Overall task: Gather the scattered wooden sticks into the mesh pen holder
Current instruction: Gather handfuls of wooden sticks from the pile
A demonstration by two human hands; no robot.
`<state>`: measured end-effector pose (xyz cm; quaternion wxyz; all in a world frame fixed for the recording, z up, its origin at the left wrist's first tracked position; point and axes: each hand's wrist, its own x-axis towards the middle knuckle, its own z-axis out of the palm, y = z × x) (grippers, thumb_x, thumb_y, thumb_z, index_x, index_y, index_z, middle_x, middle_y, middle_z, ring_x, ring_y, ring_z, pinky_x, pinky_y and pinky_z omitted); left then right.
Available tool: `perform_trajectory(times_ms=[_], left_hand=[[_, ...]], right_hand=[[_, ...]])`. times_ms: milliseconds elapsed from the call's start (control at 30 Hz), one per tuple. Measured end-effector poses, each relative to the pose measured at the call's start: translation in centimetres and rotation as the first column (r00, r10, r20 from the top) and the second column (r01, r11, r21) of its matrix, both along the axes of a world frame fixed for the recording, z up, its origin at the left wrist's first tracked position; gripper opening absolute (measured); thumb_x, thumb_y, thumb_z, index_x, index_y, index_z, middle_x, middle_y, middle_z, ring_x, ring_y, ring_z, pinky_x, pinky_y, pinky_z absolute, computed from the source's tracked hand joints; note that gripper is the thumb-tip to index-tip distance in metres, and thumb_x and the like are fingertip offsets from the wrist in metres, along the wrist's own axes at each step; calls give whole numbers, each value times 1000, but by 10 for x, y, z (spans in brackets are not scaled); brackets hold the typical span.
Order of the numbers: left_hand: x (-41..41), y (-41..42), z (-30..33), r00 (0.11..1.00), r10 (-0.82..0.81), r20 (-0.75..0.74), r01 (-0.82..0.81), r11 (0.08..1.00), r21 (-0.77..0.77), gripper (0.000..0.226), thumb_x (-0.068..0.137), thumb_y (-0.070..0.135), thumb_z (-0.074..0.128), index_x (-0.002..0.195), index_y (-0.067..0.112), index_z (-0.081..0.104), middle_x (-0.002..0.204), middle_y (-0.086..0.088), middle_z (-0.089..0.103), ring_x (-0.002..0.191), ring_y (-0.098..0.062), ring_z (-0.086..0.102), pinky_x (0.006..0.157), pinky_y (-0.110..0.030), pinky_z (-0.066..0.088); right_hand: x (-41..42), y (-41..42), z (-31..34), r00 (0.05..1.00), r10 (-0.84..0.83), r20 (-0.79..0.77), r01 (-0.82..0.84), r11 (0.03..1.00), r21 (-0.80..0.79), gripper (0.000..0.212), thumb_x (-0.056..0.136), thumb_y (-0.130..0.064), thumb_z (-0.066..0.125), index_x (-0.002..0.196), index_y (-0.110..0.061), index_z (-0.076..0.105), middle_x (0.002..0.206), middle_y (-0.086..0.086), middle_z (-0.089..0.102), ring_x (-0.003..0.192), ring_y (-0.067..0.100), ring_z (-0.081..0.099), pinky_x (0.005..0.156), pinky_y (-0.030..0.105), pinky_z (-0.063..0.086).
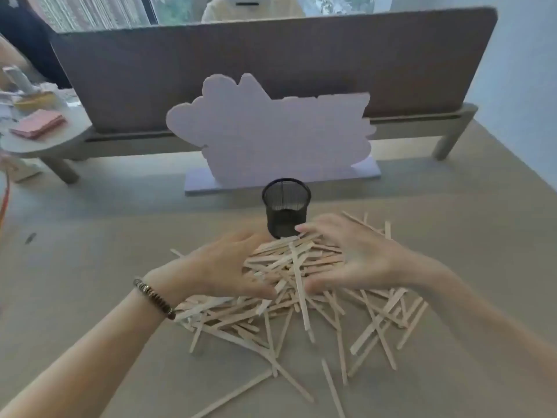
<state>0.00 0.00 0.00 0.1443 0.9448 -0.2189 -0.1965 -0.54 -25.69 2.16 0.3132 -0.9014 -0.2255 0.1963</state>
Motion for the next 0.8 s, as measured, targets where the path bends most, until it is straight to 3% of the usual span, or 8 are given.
perform_trajectory(times_ms=[67,133,233,433,600,800], left_hand=[[-6,-1,-19,999,-9,-42,15,988,155,115,62,84,61,151,45,-2,162,8,10,149,-18,11,121,-46,15],[-13,-1,-38,998,10,-64,6,972,235,125,61,81,65,150,45,-14,164,4,-10,151,-20,-12,121,-53,-1],[-21,-6,-49,997,46,-68,-28,970,241,128,63,73,71,149,46,-19,164,1,-14,150,-25,-15,120,-55,-7],[-31,-16,-63,996,82,-20,-77,984,162,129,59,63,80,150,48,-10,165,-2,-1,151,-27,1,120,-55,15],[-31,-18,-66,989,104,107,-119,982,144,108,72,51,76,153,43,5,157,4,25,145,-26,19,118,-54,17],[-18,-6,-67,980,52,192,-85,982,168,84,76,38,76,146,36,29,151,9,38,134,-24,36,110,-47,30]], right_hand=[[-4,1,-23,1000,6,0,-6,982,-191,118,50,-82,70,149,-53,12,160,-17,8,148,14,17,118,45,26],[-8,-3,-52,1000,3,-9,-6,943,-333,128,49,-81,72,149,-53,-4,163,-14,-11,152,23,-2,121,52,11],[-9,-8,-78,1000,-13,0,12,908,-418,131,52,-81,70,147,-53,-15,165,-3,-13,152,27,-10,122,51,2],[-15,-1,-90,994,-30,103,69,914,-399,127,54,-72,74,150,-48,-6,164,-2,9,151,27,8,121,53,11],[-10,2,-91,982,-26,188,101,912,-398,110,65,-64,71,151,-44,6,156,1,26,144,31,25,117,53,19],[-8,10,-83,933,68,354,75,924,-376,75,79,-34,72,144,-37,34,139,1,53,128,25,49,93,33,40]])
